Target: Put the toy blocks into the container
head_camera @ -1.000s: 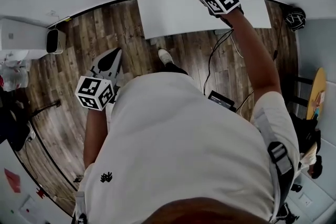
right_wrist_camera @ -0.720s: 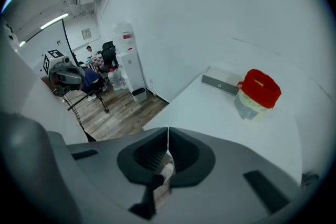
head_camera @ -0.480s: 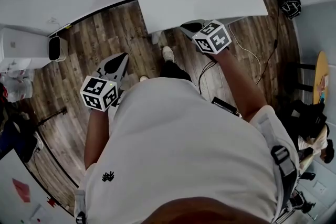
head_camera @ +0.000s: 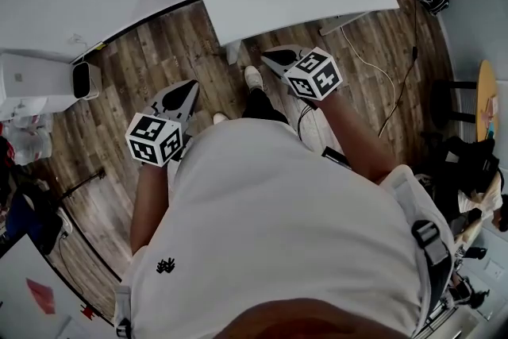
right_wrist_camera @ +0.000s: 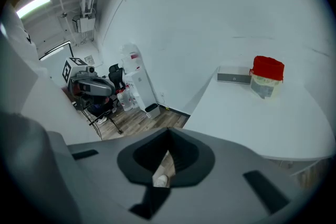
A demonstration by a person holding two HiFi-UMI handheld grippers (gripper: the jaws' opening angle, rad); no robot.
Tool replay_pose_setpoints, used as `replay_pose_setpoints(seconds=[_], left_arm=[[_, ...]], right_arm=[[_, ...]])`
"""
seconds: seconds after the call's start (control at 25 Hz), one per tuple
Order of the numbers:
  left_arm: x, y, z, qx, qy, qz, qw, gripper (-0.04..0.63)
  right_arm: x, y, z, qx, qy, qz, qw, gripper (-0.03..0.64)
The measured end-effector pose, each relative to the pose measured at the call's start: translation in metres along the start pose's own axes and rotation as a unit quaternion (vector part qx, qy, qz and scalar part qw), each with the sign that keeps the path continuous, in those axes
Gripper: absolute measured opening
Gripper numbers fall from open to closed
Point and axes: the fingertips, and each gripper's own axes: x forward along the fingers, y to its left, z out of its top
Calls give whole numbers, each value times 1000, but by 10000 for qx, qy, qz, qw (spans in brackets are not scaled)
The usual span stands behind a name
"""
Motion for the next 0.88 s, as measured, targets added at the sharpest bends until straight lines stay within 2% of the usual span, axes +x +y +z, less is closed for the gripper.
replay_pose_setpoints(seconds=[0.52, 0.88], left_arm=[[-12, -1, -10, -104, -45, 137, 9998, 6], [-5, -14, -20, -200, 80, 13, 9998, 6]], right_arm=[[6, 34, 4, -259, -192, 230, 9992, 6], [-8, 46, -8, -288, -231, 192, 9991, 6]])
